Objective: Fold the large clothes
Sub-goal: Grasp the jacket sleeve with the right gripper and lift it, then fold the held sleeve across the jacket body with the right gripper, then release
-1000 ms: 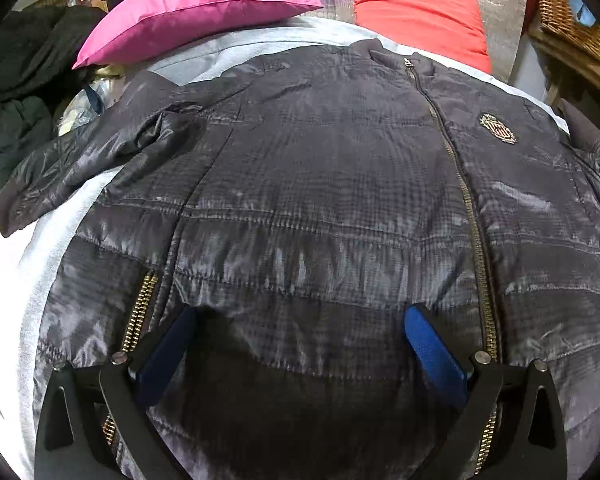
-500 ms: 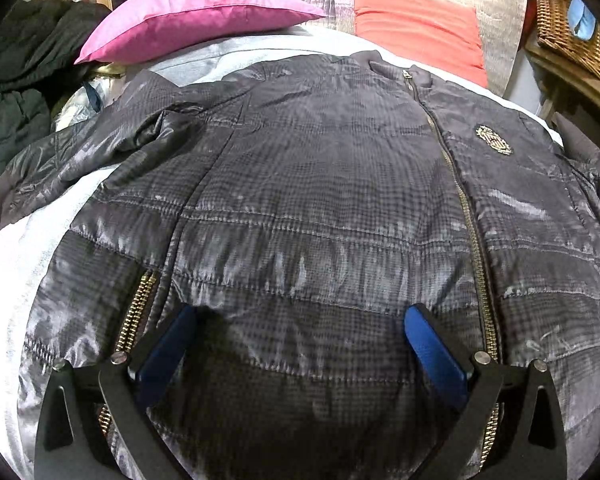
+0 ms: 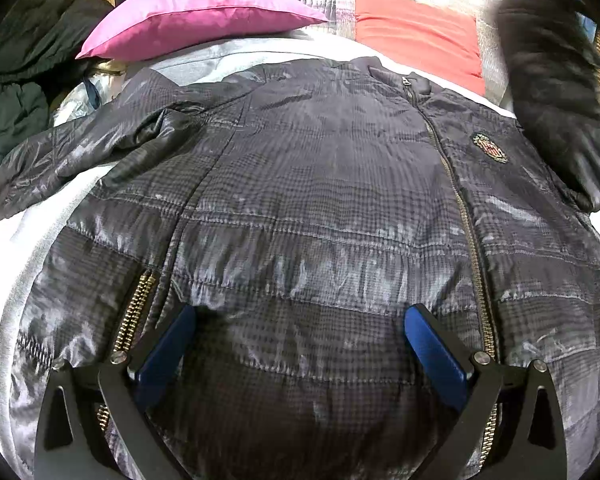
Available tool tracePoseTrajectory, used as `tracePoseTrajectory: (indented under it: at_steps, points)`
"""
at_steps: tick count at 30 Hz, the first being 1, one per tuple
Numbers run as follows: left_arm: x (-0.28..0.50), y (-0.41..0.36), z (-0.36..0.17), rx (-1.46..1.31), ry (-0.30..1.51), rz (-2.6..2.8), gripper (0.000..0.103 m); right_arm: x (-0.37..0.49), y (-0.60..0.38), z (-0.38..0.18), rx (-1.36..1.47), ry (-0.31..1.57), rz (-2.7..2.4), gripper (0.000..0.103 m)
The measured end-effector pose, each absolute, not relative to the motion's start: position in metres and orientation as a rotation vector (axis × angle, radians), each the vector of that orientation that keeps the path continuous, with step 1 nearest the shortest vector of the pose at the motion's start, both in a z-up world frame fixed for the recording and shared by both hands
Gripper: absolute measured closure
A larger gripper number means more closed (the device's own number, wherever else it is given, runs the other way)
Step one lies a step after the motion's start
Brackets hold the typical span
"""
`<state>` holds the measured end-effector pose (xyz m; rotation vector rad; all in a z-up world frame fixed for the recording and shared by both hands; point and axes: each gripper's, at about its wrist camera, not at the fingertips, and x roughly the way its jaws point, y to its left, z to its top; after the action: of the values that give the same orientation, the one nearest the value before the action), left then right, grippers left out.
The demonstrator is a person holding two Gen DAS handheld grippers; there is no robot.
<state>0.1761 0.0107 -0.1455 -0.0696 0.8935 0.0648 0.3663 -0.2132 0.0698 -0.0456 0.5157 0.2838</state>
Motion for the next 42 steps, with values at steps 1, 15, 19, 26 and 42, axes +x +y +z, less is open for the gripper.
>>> tracePoseTrajectory:
  at_steps: [1,15,19,26,42]
  points:
    - [0.176,0.011,-0.145,-0.071,0.893,0.064,0.000,0.366,-0.179,0.048,-0.090,0.573,0.351,0.092]
    - [0.176,0.013,-0.147,-0.079,0.884,0.063,0.000,0.366,-0.189,-0.065,0.253,0.834,0.397,0.004]
    - [0.177,0.011,-0.147,-0.076,0.886,0.066,0.000,0.373,-0.244,-0.071,0.457,0.803,0.305,0.004]
    - [0.179,0.006,-0.146,-0.062,0.893,0.073,0.000,0.383,-0.296,-0.102,0.646,0.917,0.274,0.004]
    - [0.179,0.003,-0.146,-0.054,0.888,0.079,0.000,0.400,-0.386,-0.076,0.864,0.759,0.309,0.002]
